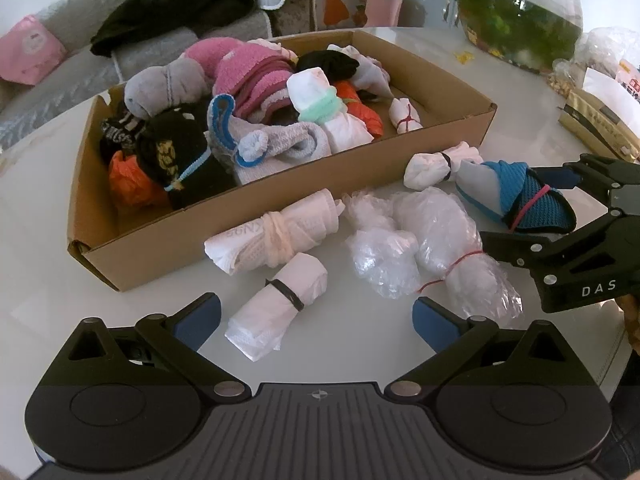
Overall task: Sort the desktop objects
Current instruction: 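Close left tool on white black-banded sock while right tool closes on blue knit sock, then lift both held socks and carry them over the box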
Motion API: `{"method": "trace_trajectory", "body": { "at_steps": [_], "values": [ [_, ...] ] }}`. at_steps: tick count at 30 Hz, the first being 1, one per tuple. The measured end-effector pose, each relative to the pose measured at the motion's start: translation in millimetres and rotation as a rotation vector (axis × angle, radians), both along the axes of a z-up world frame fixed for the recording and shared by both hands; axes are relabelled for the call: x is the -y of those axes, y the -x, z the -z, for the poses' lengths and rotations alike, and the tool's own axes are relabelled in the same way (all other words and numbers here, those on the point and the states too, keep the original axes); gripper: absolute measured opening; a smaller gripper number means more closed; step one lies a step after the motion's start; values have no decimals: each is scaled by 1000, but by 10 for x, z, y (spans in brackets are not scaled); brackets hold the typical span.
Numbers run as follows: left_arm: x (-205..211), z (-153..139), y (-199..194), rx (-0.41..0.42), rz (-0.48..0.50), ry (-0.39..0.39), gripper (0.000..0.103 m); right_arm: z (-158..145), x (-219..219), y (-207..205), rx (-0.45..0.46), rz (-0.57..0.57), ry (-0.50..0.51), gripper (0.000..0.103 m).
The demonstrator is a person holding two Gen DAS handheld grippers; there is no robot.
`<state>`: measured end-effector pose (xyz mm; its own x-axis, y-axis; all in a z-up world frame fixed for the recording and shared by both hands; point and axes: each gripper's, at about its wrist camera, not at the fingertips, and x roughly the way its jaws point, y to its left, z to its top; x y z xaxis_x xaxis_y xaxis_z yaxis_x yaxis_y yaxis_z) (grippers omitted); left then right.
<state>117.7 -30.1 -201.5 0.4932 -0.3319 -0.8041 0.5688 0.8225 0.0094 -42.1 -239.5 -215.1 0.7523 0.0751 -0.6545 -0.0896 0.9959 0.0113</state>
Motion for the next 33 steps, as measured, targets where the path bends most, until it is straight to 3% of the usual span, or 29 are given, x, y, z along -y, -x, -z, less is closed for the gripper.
{"method": "trace_trajectory", "body": {
  "at_steps": [9,14,18,20,21,23,24,26,31,33],
  "values": [
    [25,-12,24,7,-20,4,100,-3,11,13,7,-3,-1,92],
    [43,-42,48,15,-20,11,89,-10,5,20,16,-13,-2,84],
    [30,-57,66,18,-18,13,81,-27,-19,30,32,-38,-3,68],
    [23,-63,69,20,-21,14,77,-37,-37,37,38,-48,-3,56],
    [20,-67,66,19,-23,15,76,-38,-40,37,40,-50,-3,55],
    [15,-77,68,21,-27,16,69,-42,-42,40,42,-54,-6,47],
    [13,-83,73,21,-28,17,66,-42,-41,39,42,-55,-8,47],
    [3,-95,89,24,-26,21,50,-43,-50,37,42,-53,-9,47],
    [-21,-110,101,20,-38,25,29,-47,-43,39,42,-55,-9,46],
    [-24,-116,90,15,-45,26,26,-49,-48,40,43,-56,-7,45]
  ]
}}
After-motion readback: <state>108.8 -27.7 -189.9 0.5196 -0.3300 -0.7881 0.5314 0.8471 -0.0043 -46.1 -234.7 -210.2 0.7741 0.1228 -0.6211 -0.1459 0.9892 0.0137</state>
